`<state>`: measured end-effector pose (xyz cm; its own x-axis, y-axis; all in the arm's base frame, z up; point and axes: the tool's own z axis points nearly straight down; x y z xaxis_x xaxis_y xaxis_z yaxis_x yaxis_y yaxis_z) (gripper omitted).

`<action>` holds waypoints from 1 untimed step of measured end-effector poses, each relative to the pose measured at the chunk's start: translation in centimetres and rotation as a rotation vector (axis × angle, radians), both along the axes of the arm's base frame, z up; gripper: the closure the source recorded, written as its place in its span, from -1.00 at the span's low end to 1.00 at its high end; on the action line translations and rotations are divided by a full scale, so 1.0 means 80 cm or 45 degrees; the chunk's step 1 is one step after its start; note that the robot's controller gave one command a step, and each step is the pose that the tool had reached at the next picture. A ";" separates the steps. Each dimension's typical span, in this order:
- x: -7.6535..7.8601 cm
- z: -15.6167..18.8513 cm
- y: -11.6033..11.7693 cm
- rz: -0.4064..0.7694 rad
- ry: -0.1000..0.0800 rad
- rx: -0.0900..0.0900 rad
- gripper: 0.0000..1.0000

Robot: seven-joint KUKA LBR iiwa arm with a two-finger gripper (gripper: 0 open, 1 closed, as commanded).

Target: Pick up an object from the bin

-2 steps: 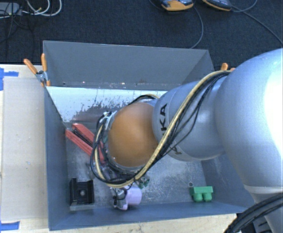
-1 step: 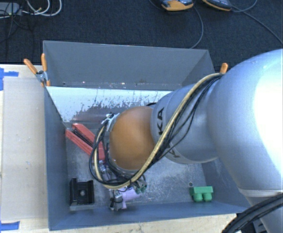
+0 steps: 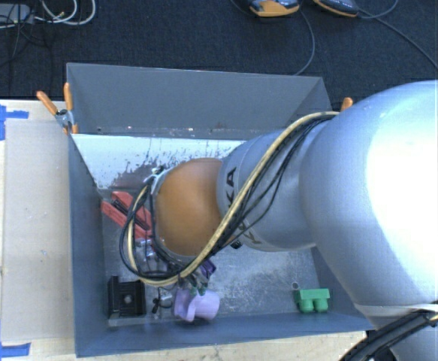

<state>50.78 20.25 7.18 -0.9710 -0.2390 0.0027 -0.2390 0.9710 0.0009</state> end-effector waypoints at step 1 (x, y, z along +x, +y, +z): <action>0.014 0.000 0.008 0.242 0.001 0.000 -1.00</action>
Offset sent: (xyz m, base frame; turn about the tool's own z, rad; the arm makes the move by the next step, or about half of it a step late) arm 0.0387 0.0179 -0.0006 0.3302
